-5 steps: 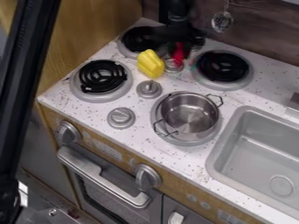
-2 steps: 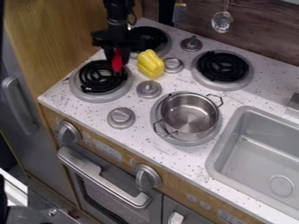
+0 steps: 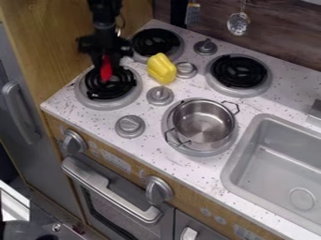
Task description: Move the red object to the bottom left side of the burner
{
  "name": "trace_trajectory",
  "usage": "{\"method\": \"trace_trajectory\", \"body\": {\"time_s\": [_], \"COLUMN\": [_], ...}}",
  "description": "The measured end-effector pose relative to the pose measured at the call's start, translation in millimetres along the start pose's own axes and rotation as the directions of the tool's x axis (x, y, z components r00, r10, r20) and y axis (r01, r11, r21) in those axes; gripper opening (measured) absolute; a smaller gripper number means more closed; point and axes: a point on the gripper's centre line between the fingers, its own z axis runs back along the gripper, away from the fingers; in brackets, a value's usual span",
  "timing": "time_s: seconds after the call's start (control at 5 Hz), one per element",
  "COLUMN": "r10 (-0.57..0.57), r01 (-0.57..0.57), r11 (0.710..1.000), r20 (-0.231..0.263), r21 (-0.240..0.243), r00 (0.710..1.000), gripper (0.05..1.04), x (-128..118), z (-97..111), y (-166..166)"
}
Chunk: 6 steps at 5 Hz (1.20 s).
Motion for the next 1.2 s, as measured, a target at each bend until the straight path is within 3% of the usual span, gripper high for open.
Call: {"method": "trace_trajectory", "body": {"time_s": [0.2,0.4,0.6,0.8,1.0,1.2], "r10": [-0.01,-0.035,-0.048,-0.082,-0.119,-0.147], "r01": [0.01,0.037,0.05,0.086,0.12,0.147], "r11": [1.0,0.999,0.999,0.996,0.992,0.989], "r20": [-0.043,-0.084,-0.108,-0.109,-0.026,0.024], "r21": [0.007,0.014,0.014,0.033,0.03,0.003], "r00": [0.999,0.996,0.993,0.991,0.993,0.989], "gripper": [0.404,0.465,0.777,0.996,1.001,1.001], "x": [-9.9,-24.7,-29.7,-33.6,-24.8,-19.8], "z": [-8.8,-15.2,-15.6,-7.4,29.4,51.5], "y": [8.1,11.4,10.5,1.6,-23.6,-42.1]}}
